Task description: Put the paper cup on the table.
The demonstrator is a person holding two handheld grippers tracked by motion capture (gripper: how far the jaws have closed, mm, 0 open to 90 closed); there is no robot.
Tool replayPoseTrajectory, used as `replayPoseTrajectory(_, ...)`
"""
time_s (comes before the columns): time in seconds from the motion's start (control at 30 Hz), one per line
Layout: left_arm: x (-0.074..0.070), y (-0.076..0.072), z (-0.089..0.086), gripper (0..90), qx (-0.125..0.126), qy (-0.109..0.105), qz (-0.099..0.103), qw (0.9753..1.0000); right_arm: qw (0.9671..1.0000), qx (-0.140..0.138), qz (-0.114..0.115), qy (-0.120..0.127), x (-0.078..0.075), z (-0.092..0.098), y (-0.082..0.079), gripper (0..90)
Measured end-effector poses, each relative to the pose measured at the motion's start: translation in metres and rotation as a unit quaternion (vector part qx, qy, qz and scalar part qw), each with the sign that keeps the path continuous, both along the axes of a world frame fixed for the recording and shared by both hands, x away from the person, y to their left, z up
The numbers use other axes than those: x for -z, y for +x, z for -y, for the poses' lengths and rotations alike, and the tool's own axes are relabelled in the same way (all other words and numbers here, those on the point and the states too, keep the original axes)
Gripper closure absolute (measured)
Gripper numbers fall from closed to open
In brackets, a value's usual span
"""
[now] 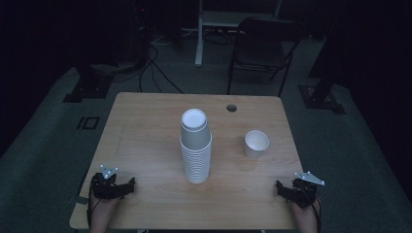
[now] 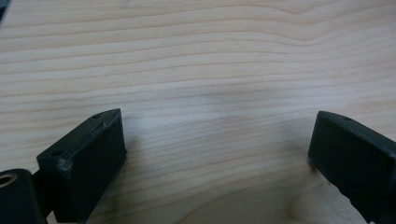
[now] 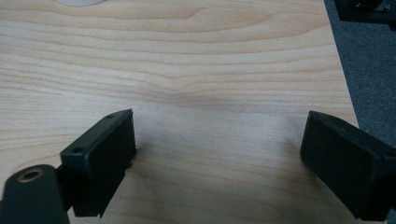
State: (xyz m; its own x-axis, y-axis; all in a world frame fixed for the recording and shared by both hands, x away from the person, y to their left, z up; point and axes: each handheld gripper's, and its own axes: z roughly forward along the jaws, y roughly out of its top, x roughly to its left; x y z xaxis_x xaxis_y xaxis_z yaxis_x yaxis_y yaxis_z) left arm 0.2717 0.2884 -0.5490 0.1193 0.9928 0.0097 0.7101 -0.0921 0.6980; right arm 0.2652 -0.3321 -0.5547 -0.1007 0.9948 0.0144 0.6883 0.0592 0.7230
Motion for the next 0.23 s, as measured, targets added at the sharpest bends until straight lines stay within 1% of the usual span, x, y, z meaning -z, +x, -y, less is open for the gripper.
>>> replayPoseTrajectory(0.23,0.0001,0.0001,0.0,4.4,-0.001,0.0,0.0,1.0,1.0,0.003,-0.001,0.001,-0.0001,-0.0013,0.0016,9.7)
